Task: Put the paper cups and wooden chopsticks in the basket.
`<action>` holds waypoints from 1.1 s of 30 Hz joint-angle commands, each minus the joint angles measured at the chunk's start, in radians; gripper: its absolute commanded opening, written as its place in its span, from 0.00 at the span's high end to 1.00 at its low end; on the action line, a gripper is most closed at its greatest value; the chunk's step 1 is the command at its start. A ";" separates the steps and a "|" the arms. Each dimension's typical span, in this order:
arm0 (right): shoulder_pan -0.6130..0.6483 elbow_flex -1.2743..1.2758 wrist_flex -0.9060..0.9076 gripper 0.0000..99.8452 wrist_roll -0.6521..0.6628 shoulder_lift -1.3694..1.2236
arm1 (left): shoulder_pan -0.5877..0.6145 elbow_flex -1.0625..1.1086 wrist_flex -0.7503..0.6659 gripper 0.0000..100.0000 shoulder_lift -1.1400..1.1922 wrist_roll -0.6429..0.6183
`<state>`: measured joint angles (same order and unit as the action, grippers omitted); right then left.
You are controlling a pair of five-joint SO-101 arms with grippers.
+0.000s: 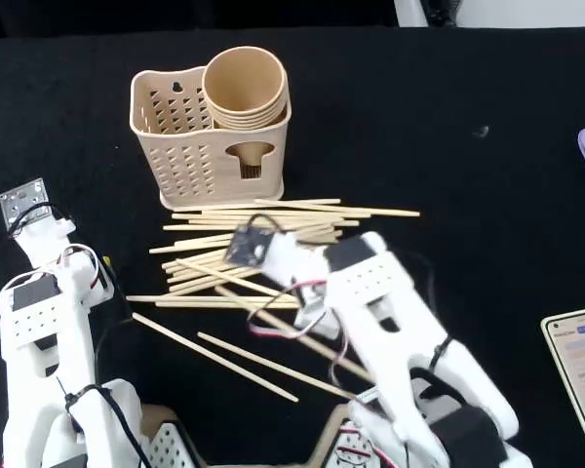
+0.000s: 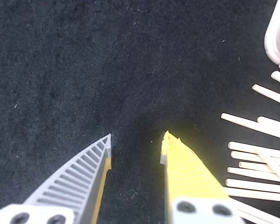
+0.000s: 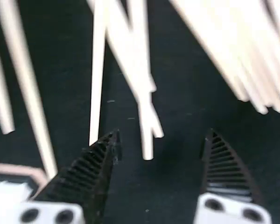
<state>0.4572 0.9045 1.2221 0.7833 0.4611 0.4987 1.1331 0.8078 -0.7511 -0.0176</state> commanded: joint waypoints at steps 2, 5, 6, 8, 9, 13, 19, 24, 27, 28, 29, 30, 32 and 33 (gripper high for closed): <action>0.242 0.025 0.041 0.75 -0.097 0.139 | 0.022 -0.007 -0.015 0.82 -0.025 0.002; 0.408 0.104 -0.052 0.75 -0.178 0.202 | 0.084 -0.016 -0.018 0.82 -0.025 -0.005; 0.450 0.127 -0.089 0.75 -0.206 0.213 | 0.097 -0.022 -0.017 0.82 -0.025 -0.005; 0.517 0.156 -0.150 0.75 -0.255 0.216 | 0.114 -0.027 -0.017 0.82 -0.025 -0.025; 0.545 0.165 -0.173 0.75 -0.276 0.216 | 0.116 -0.027 -0.017 0.82 -0.025 -0.041; 0.605 0.174 -0.203 0.71 -0.341 0.214 | 0.117 -0.028 -0.017 0.82 -0.025 -0.055; 0.608 0.176 -0.216 0.61 -0.440 0.214 | 0.182 -0.047 -0.017 0.82 -0.025 -0.068; 0.603 0.239 -0.301 0.67 -0.443 0.214 | 0.229 -0.051 -0.017 0.82 -0.025 -0.133; 0.603 0.285 -0.347 0.66 -0.493 0.214 | 0.289 -0.065 -0.012 0.82 -0.025 -0.213; 0.603 0.295 -0.358 0.65 -0.502 0.214 | 0.318 -0.074 -0.009 0.82 -0.025 -0.255; 0.603 0.305 -0.365 0.64 -0.508 0.214 | 0.344 -0.079 -0.009 0.82 -0.025 -0.290; 0.603 0.309 -0.367 0.63 -0.509 0.214 | 0.364 -0.081 -0.009 0.82 -0.025 -0.315; 0.603 0.311 -0.367 0.61 -0.511 0.208 | 0.378 -0.082 -0.009 0.82 -0.025 -0.324; 0.603 0.309 -0.367 0.61 -0.511 0.196 | 0.378 -0.082 -0.009 0.82 -0.025 -0.324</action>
<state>1.0541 1.2190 0.8753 0.2831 0.6452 0.8470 1.1162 0.8078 -0.7511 -0.3046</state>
